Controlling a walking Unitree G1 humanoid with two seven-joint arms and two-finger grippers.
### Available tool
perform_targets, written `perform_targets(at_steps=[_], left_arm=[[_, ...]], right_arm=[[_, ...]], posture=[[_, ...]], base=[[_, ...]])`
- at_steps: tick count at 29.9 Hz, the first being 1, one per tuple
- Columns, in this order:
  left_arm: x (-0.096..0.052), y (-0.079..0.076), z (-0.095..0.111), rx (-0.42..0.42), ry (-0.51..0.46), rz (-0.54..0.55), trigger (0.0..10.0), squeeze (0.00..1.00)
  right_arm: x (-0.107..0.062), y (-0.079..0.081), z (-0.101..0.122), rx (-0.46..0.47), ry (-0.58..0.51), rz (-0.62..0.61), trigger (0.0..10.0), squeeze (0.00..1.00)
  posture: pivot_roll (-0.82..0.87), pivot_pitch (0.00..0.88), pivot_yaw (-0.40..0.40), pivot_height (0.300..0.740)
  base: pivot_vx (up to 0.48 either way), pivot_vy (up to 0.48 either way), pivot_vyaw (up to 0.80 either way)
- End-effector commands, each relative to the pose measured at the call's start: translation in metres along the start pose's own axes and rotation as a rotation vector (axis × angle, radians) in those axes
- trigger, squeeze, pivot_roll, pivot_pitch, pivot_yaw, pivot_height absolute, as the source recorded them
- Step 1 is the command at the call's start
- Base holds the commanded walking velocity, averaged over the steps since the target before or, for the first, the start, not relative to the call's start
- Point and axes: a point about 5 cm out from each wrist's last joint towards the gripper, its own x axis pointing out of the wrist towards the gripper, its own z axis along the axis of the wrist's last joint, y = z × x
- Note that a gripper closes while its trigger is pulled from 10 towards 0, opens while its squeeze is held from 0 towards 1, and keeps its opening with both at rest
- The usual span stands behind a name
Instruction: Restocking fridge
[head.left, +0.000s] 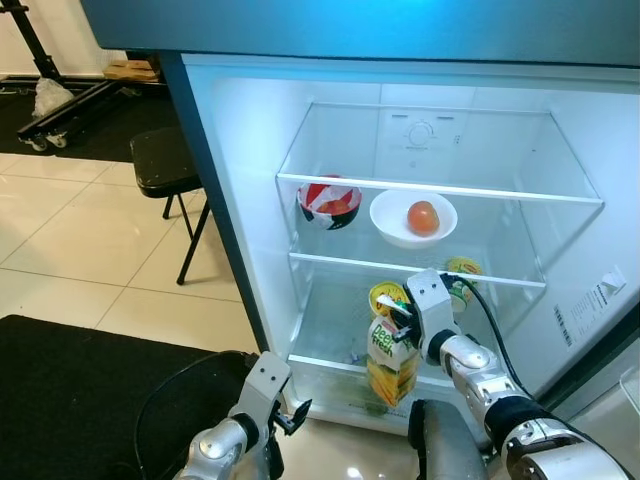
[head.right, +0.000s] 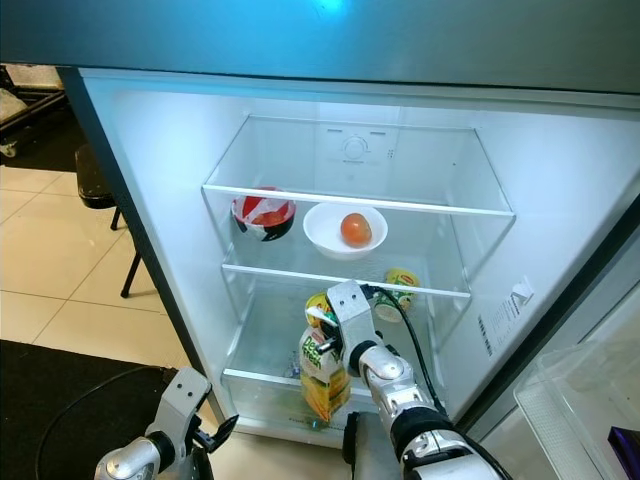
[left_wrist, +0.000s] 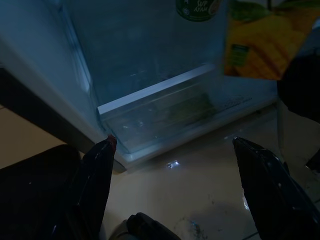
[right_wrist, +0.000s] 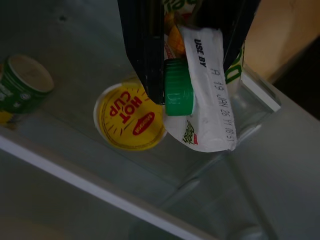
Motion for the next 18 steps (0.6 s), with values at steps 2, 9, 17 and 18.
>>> perform_targets(at_steps=[2, 9, 17, 18], left_arm=[[0.0, 0.0, 0.003, 0.021, -0.012, -0.012, 10.0, 0.0], [0.002, -0.002, 0.006, 0.03, -0.039, -0.029, 10.0, 0.0], [0.003, 0.004, 0.021, 0.054, -0.132, -0.032, 10.0, 0.0], [0.003, 0.005, 0.024, 0.059, -0.144, -0.031, 10.0, 0.0]], right_arm=[[0.002, 0.001, 0.006, 0.006, -0.028, 0.005, 10.0, 0.0], [0.001, -0.007, 0.017, -0.041, -0.082, -0.056, 10.0, 0.0], [-0.001, -0.033, 0.027, -0.156, -0.063, -0.218, 10.0, 0.0], [-0.002, -0.035, 0.03, -0.161, -0.068, -0.231, 10.0, 0.0]], posture=[[-0.08, 0.0, -0.017, 0.49], [-0.08, 0.0, -0.015, 0.485], [-0.08, 0.0, -0.018, 0.485], [-0.07, 0.0, -0.019, 0.485]], base=[[0.0, 0.0, 0.0], [0.0, 0.0, 0.0], [0.0, 0.0, 0.0], [0.0, 0.0, 0.0]])
